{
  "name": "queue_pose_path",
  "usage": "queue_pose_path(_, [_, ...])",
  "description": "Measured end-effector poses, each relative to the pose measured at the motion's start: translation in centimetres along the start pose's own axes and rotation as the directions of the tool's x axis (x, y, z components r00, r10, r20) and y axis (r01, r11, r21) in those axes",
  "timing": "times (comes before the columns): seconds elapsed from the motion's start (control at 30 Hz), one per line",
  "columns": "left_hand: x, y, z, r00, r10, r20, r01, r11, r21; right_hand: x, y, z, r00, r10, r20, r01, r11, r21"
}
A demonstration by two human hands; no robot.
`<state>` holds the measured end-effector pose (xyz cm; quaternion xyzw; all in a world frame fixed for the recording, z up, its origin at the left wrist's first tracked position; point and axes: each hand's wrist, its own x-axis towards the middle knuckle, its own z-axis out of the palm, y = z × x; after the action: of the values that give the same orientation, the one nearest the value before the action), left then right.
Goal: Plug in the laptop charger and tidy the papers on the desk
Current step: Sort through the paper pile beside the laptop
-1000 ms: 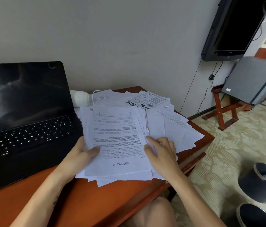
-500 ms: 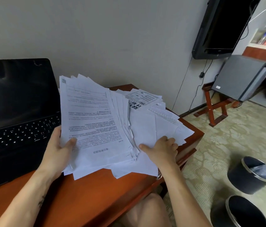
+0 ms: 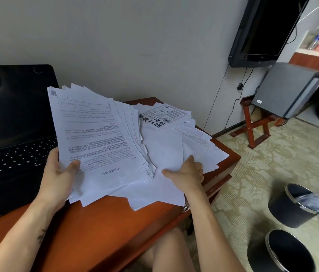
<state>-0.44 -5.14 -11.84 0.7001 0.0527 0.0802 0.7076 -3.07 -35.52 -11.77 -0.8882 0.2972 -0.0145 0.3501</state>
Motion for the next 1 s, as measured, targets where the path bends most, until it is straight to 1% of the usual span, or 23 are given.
queue_pose_path(0.07, [0.0,0.0,0.0,1.000,0.000,-0.001,0.000,1.000,-0.005,0.3,0.1,0.0,1.000,-0.013,0.003,0.013,0.999,0.051])
queue_pose_path(0.17, [0.2,-0.2,0.0,1.000,0.006,0.000,-0.006,1.000,-0.005,0.5,0.2,0.1,0.999,0.010,-0.031,-0.006,0.992,0.127])
queue_pose_path(0.23, [0.2,-0.2,-0.1,1.000,0.003,0.004,-0.003,1.000,-0.007,0.3,0.2,0.4,0.999,0.010,-0.033,-0.002,0.975,0.223])
queue_pose_path(0.27, [0.2,-0.3,-0.1,1.000,0.001,0.007,-0.001,1.000,-0.009,0.1,0.3,0.6,0.999,-0.016,-0.031,0.025,0.953,0.301])
queue_pose_path(0.37, [0.3,-0.3,-0.2,1.000,0.006,0.006,-0.006,1.000,-0.015,-0.4,0.4,1.0,0.996,-0.071,-0.060,0.092,0.817,0.570])
queue_pose_path(0.47, [0.2,-0.4,-0.2,1.000,0.016,0.008,-0.016,1.000,-0.020,-0.8,0.7,0.7,0.990,-0.116,-0.076,0.135,0.678,0.723])
queue_pose_path(0.57, [0.3,-0.5,-0.2,1.000,0.021,0.003,-0.021,0.999,-0.033,-1.2,1.2,0.9,0.995,-0.098,0.034,0.025,0.545,0.838])
queue_pose_path(0.6, [0.3,-0.5,-0.2,1.000,0.023,0.003,-0.022,0.999,-0.038,-1.5,1.2,0.9,0.993,-0.093,0.073,-0.012,0.537,0.843])
queue_pose_path(0.67, [0.4,-0.6,-0.3,1.000,0.026,0.003,-0.025,0.998,-0.054,-1.6,1.4,1.0,0.991,-0.107,0.083,-0.003,0.595,0.804])
queue_pose_path(0.73, [0.4,-0.6,-0.3,1.000,0.028,0.005,-0.027,0.997,-0.067,-1.9,1.2,0.9,0.993,-0.115,0.037,0.047,0.647,0.761])
queue_pose_path(0.8, [0.5,-0.6,-0.4,1.000,0.030,0.004,-0.029,0.997,-0.075,-2.1,1.1,0.8,0.993,-0.121,0.011,0.072,0.663,0.745])
queue_pose_path(0.93, [0.4,-0.4,-0.5,1.000,0.022,-0.017,-0.024,0.994,-0.106,-3.1,1.9,-1.5,0.983,-0.158,-0.096,0.181,0.722,0.668])
queue_pose_path(1.0, [0.4,-0.3,-0.6,1.000,0.023,-0.020,-0.025,0.993,-0.116,-3.5,3.0,-3.1,0.978,-0.182,-0.102,0.204,0.724,0.659])
